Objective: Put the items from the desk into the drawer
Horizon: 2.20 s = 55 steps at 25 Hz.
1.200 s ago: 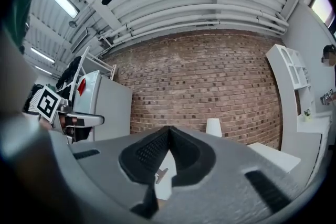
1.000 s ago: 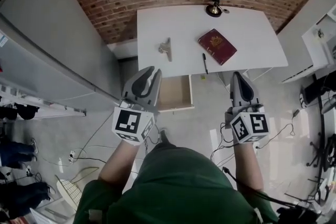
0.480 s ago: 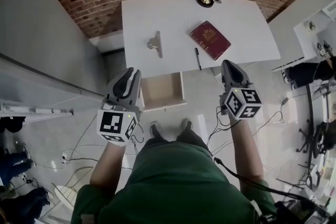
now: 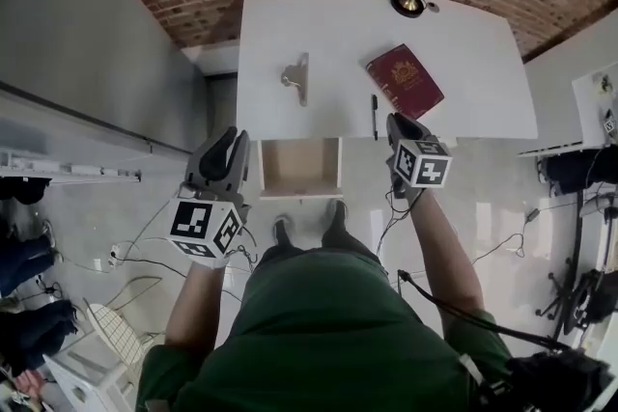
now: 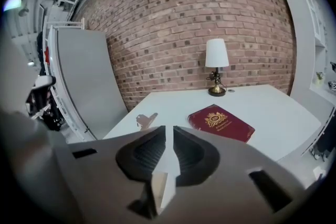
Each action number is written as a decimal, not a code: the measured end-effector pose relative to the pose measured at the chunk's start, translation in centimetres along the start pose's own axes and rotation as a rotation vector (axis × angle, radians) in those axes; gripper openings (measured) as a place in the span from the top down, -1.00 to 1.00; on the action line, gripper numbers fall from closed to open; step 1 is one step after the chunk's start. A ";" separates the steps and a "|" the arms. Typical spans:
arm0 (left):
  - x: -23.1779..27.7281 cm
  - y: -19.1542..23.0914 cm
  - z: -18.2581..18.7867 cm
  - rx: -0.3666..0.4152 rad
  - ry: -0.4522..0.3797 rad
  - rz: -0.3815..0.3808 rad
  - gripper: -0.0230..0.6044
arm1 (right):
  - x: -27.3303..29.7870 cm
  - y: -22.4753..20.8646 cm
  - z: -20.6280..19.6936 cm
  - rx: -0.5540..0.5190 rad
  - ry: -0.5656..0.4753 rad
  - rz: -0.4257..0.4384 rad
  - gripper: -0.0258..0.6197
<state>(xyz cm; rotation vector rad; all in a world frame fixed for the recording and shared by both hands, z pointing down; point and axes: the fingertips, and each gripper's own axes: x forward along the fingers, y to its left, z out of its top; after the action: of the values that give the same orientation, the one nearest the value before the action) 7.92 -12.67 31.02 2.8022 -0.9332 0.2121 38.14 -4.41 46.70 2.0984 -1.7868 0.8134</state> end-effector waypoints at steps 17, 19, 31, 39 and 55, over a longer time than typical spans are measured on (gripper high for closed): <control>-3.6 0.1 -4.3 -0.079 0.079 0.333 0.74 | 12.7 -5.3 -9.4 0.108 0.334 0.088 0.73; -4.5 0.1 -4.8 -0.090 0.076 0.366 0.74 | 13.6 -5.4 -10.1 0.096 0.355 0.096 0.71; -7.2 -0.4 -6.6 -0.139 0.052 0.483 0.74 | 15.4 -5.7 -11.9 -0.020 0.447 0.067 0.70; -9.0 -0.2 -8.6 -0.184 0.072 0.530 0.74 | 15.7 -5.7 -12.1 -0.024 0.463 0.093 0.78; -13.0 5.8 -11.6 -0.222 0.117 0.444 0.74 | 13.2 5.6 -10.2 -0.004 0.277 0.320 0.78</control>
<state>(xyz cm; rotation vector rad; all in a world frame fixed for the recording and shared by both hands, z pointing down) -6.75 -7.21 40.54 2.3264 -1.4402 0.3060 31.33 -10.84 61.59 1.6195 -1.9856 1.1172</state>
